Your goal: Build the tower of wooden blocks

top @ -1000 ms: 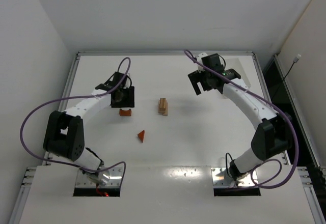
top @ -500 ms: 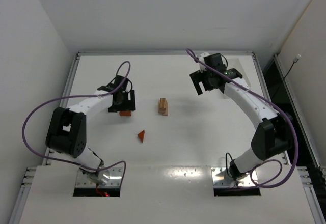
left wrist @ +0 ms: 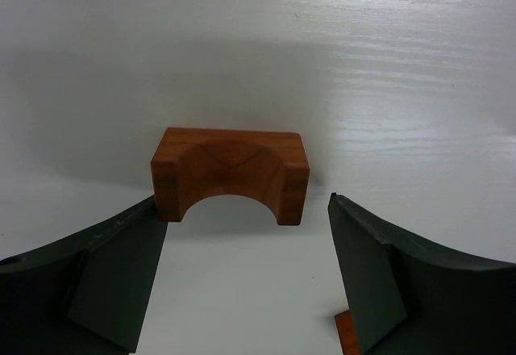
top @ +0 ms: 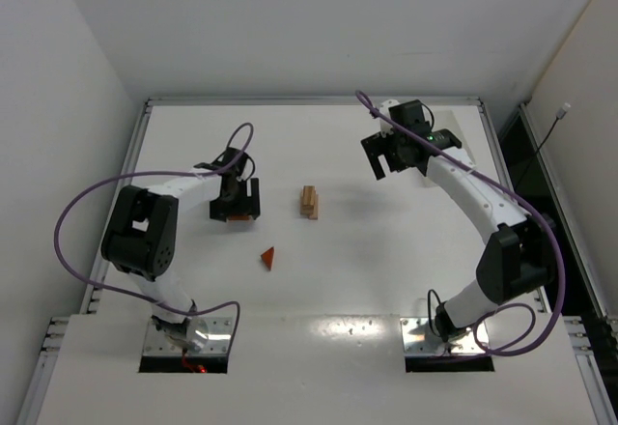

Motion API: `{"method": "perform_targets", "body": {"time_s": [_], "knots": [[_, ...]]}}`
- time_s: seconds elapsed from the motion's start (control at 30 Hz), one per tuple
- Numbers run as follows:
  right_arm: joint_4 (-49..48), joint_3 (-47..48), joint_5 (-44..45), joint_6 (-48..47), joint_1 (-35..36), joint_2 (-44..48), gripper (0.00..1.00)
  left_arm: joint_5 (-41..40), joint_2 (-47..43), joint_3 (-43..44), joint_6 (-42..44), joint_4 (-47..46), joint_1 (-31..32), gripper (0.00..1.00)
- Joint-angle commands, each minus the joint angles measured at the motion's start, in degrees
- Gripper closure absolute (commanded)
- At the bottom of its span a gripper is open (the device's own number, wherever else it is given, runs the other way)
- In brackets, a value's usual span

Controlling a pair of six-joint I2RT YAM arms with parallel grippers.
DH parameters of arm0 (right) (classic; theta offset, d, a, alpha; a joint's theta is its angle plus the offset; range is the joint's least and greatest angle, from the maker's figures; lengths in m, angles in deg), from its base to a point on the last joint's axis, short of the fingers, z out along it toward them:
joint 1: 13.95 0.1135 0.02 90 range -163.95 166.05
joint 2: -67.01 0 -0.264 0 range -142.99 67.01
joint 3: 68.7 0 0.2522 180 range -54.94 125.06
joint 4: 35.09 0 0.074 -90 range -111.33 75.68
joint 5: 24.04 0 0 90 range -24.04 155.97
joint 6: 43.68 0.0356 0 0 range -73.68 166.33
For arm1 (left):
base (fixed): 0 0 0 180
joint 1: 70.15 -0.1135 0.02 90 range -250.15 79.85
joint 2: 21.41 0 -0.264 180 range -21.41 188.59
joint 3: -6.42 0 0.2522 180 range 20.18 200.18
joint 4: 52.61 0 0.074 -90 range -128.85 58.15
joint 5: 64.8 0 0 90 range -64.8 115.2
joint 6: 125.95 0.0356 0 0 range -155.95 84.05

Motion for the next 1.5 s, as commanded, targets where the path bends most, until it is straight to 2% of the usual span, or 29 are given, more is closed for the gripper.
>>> {"method": "perform_targets", "body": {"time_s": [0.0,0.53,0.73,1.2,1.43,1.47], "knots": [[-0.1,-0.3,-1.0,-0.1,-0.3,0.0,0.12,1.1,0.1,1.9,-0.7,-0.8,-1.0,0.22],[-0.1,-0.3,-2.1,-0.1,-0.3,-1.0,0.12,0.0,1.9,4.3,-0.1,-0.3,-1.0,0.22],[-0.1,-0.3,-2.6,-0.1,-0.3,-1.0,0.12,0.0,2.4,4.3,-0.1,-0.3,-1.0,0.29],[-0.1,0.3,-3.2,-0.1,-0.3,-1.6,0.12,-3.1,2.9,5.4,1.5,-0.3,-1.0,0.30],[-0.1,0.3,-3.2,-0.1,-0.3,-1.6,0.12,-3.1,2.9,5.4,1.5,-0.8,-1.0,0.41],[-0.1,0.3,-3.2,-0.1,-0.3,-1.6,0.12,-2.4,2.9,5.4,2.0,-0.8,-1.0,0.50]]}}
